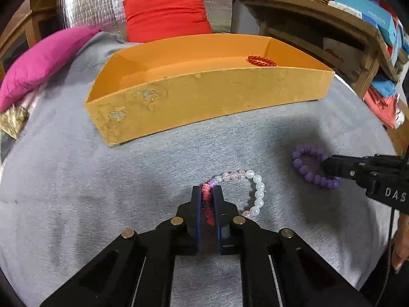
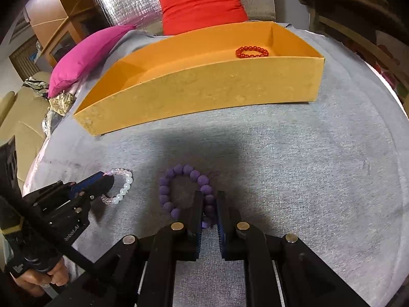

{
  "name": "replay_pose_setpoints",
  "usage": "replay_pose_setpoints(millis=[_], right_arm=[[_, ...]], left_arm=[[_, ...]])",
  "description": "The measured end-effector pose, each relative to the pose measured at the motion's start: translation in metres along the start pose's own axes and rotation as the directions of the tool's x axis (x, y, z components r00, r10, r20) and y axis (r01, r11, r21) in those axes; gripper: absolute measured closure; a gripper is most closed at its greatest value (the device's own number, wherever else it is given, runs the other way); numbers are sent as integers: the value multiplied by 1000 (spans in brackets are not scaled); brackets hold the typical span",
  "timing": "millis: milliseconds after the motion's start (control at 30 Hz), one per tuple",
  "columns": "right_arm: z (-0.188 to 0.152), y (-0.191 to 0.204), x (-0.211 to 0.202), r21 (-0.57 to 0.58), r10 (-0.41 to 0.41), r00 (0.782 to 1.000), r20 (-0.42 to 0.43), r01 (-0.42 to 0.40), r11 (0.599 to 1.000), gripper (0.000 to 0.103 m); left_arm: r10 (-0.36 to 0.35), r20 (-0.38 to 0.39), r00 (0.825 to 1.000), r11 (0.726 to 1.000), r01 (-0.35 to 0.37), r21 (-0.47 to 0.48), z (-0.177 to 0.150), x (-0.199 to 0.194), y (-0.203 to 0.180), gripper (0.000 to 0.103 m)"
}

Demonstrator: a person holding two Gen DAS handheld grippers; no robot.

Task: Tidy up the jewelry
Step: 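Grasp the pink-white crystal bracelet with the left tool while the right tool grasps the purple bracelet, then lift both held bracelets off the table and hold them up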

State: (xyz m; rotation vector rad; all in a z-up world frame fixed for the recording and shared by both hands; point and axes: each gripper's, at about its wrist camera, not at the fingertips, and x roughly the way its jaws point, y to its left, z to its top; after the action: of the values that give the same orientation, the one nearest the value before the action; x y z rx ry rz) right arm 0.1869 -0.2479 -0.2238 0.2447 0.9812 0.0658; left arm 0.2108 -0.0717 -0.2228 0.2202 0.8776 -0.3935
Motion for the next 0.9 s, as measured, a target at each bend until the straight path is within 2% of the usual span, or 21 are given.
replay_pose_setpoints(millis=[300, 900], right_arm=[[0, 0, 1, -4, -7, 1000, -4, 7, 1000, 91], [0, 1, 4, -3, -10, 1000, -7, 10, 1000, 91]], left_arm=[[59, 48, 997, 998, -60, 34, 0, -11, 2, 95], [95, 67, 993, 994, -99, 48, -2, -18, 8, 95]])
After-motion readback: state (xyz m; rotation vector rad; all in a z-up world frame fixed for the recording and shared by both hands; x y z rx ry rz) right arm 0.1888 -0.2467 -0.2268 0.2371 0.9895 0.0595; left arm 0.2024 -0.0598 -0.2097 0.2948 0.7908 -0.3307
